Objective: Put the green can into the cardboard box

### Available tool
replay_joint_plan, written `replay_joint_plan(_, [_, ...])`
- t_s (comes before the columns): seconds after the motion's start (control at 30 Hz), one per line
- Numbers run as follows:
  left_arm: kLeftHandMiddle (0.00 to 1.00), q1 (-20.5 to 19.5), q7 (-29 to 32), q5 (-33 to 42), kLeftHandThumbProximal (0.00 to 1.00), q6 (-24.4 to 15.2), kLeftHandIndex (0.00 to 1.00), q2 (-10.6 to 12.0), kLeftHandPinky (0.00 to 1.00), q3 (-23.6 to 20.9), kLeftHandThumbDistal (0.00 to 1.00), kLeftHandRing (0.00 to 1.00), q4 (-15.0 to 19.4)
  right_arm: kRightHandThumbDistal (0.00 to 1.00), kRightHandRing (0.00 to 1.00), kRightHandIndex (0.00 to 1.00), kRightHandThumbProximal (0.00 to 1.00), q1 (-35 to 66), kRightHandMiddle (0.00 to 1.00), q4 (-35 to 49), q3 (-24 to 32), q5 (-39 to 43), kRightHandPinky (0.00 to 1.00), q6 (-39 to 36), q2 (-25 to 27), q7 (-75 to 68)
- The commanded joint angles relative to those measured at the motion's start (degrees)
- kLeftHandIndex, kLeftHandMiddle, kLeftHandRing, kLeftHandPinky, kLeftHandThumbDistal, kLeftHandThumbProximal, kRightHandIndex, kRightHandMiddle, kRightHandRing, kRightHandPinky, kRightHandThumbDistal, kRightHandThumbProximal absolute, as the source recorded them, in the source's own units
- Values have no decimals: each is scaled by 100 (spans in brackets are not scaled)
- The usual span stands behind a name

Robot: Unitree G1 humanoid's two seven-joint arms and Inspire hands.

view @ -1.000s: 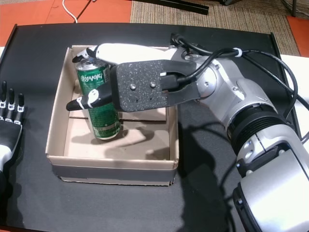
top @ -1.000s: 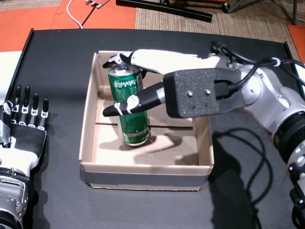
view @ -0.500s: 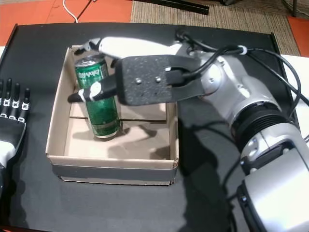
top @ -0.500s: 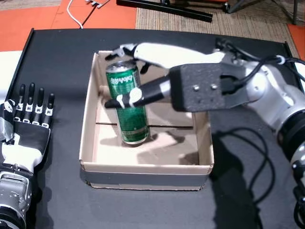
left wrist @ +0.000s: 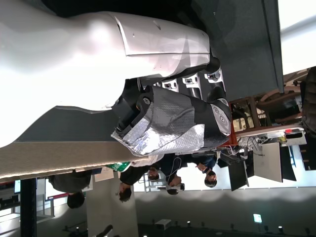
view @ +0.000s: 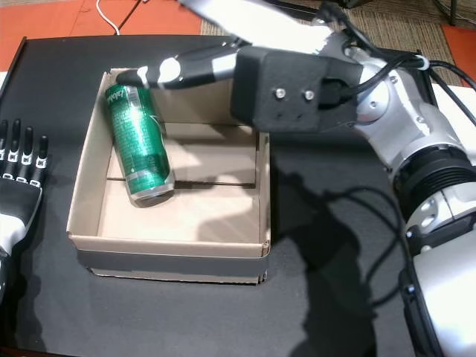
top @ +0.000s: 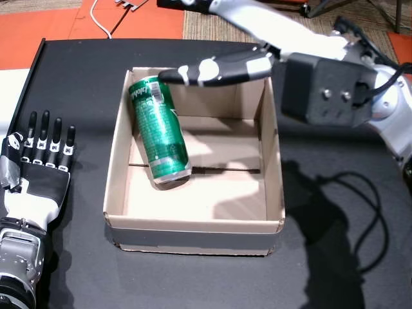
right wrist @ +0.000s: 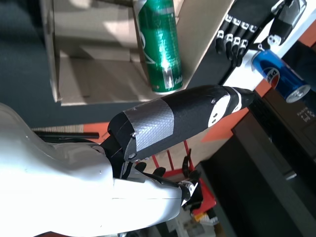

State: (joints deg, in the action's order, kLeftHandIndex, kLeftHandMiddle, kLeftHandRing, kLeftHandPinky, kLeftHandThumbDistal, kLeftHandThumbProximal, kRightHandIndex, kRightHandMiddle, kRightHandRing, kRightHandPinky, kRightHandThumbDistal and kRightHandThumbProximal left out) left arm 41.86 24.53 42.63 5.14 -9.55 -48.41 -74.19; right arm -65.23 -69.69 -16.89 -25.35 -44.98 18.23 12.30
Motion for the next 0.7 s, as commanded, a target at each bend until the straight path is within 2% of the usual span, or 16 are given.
replay_joint_plan(0.0, [52, -423, -385, -179, 50, 43, 53, 186, 76, 50, 0, 64, -302, 98, 96, 86, 68, -63, 91, 109, 5, -60, 93, -177, 88, -277])
replay_joint_plan(0.03, [53, -429, -357, -170, 51, 67, 54, 178, 76, 44, 0, 64, -303, 98, 94, 84, 66, -27, 89, 133, -18, -144, 92, -281, 104, -565])
replay_joint_plan(0.1, [52, -427, -382, -159, 50, 67, 53, 176, 75, 32, 0, 63, -304, 95, 90, 82, 68, 55, 86, 201, -113, -476, 90, -485, 145, -1509])
replay_joint_plan(0.17, [53, -415, -437, -136, 47, 46, 54, 188, 75, 9, 0, 65, -300, 91, 89, 82, 65, 109, 86, 199, -146, -693, 89, -674, 160, -2246])
replay_joint_plan(0.23, [52, -418, -440, -153, 46, 23, 53, 192, 75, 23, 0, 64, -296, 89, 90, 83, 67, 125, 87, 176, -177, -830, 90, -759, 209, -2645])
replay_joint_plan(0.3, [54, -422, -425, -150, 46, 18, 54, 191, 77, 21, 0, 65, -295, 87, 89, 83, 70, 134, 86, 169, -187, -872, 90, -814, 306, -2798])
replay_joint_plan(0.37, [54, -420, -429, -140, 50, 32, 53, 187, 75, 12, 0, 65, -297, 88, 88, 81, 69, 154, 82, 158, -136, -802, 90, -913, 409, -2823])
replay_joint_plan(0.5, [54, -418, -426, -151, 51, 23, 54, 190, 75, 22, 0, 65, -298, 87, 86, 72, 68, 230, 77, 175, 24, -657, 88, -1117, 603, -2952])
replay_joint_plan(0.67, [53, -413, -420, -137, 53, 34, 51, 189, 77, 17, 0, 65, -294, 89, 85, 69, 57, 447, 77, 259, 350, -266, 85, -1333, 806, -2759])
